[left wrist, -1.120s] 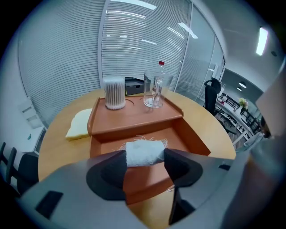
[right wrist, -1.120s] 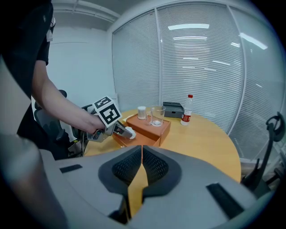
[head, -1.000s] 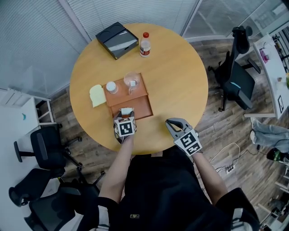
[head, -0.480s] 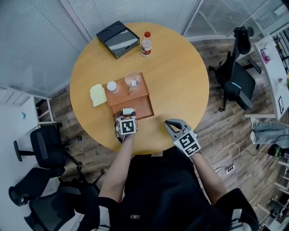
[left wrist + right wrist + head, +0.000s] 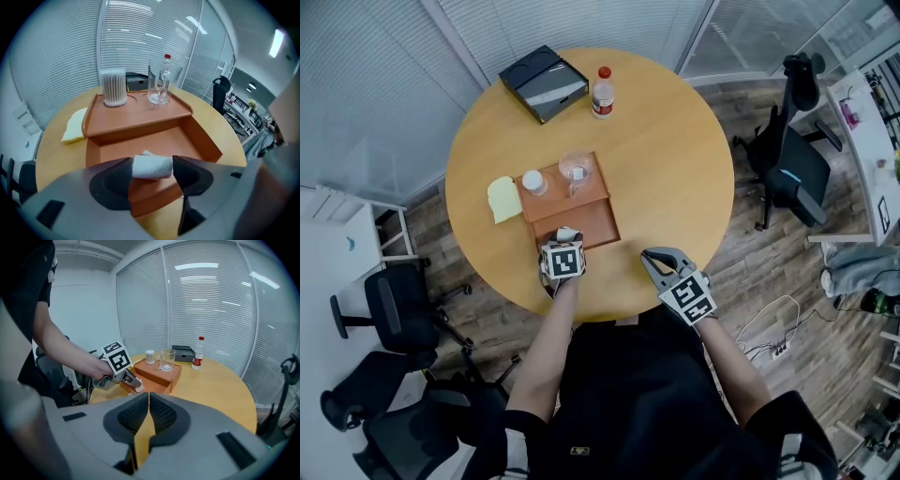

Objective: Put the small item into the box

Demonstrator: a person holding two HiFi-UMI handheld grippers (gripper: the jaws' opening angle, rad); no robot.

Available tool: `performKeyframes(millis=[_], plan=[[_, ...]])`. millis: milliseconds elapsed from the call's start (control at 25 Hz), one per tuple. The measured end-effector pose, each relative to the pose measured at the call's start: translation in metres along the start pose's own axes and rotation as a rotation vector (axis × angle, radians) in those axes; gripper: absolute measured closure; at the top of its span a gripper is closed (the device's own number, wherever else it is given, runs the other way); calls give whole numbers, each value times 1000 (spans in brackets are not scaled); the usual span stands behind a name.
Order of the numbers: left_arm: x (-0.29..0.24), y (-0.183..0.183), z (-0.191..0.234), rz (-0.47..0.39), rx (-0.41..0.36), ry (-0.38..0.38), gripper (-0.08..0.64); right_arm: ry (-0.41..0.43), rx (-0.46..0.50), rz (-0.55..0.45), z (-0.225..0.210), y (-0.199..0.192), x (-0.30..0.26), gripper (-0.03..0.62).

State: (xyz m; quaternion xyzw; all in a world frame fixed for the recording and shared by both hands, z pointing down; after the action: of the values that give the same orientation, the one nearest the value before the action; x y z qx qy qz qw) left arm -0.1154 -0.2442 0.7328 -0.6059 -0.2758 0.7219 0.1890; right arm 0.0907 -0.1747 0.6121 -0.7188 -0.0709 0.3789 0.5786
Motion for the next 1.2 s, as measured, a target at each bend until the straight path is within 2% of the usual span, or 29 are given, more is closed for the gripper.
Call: performKeyframes(millis=[240,400,560,640,760,840,1040,1200], plan=[[1,0,-9,-58,6,-65,225,-2,-9,-7,1,0,-1,583],[5,0,-9,-108,53,-103,221,5,-6,-16,4,3,-4,584],[15,-3,5,-121,119,-103,224,10,-1,-25,6,7,-7,583],[25,-5,9,-143,144,-98,312,7,0,-27,5,7,-6,583],[45,-7,20,-206,141,-70,459,6,-3,-33,7,7,-7,583],[59,-7,27,-253,142,-79,536,6,-5,-36,10,8,-7,583],[92,-11,39,-309,156,-136,554,1,7,-42,14,13,-12,584],[113,-14,46,-307,130,-132,554,-14,11,-58,16,19,-12,584]])
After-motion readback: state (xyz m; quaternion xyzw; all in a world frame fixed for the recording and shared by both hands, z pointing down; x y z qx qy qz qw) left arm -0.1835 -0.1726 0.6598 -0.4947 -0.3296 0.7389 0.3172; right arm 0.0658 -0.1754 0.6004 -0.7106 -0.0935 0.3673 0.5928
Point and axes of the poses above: the fingertips, and each gripper's own axes: x backward along the fingers, z to its left, y out of its top, the point moved 3 cm from there along x, backward along the fingers, and after that the axes turned 10 degrees about -z, right-handed, at the moved point
